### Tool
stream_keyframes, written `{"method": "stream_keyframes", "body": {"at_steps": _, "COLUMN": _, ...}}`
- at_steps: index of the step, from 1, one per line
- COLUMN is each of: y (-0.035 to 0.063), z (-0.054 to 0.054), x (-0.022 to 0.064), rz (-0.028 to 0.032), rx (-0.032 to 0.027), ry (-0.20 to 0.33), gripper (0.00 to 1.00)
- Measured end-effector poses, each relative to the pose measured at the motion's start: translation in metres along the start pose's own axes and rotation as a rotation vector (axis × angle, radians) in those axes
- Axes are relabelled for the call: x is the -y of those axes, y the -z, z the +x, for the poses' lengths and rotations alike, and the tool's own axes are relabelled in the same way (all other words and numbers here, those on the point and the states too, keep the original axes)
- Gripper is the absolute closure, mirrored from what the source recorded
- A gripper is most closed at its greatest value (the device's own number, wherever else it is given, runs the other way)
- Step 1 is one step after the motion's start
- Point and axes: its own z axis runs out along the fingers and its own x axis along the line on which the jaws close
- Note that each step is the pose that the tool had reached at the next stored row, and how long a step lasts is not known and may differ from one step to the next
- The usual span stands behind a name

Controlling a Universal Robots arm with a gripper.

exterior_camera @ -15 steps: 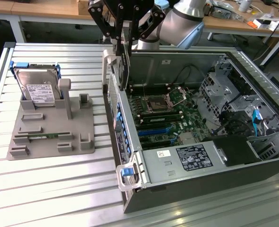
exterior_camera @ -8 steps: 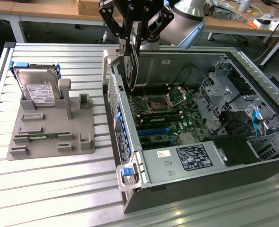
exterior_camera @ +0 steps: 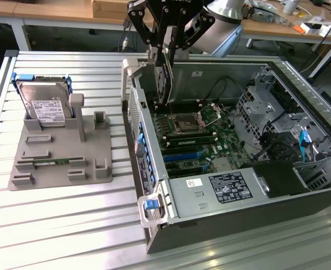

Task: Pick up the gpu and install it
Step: 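Pick up the gpu and move the gpu toward the slot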

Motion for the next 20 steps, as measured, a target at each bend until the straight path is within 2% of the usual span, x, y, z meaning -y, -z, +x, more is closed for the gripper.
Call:
{"method": "stream_keyframes", "body": {"at_steps": 16, "y": -0.001, "z": -0.037, "x": -0.0028, "rz": 0.0001, "rx": 0.0, "ry": 0.0, "gripper": 0.74}}
{"method": "stream_keyframes", "body": {"at_steps": 20, "y": -0.0012, "z": -0.042, "x": -0.0032, "rz": 0.0, "rx": 0.0, "ry": 0.0, "gripper": 0.74}}
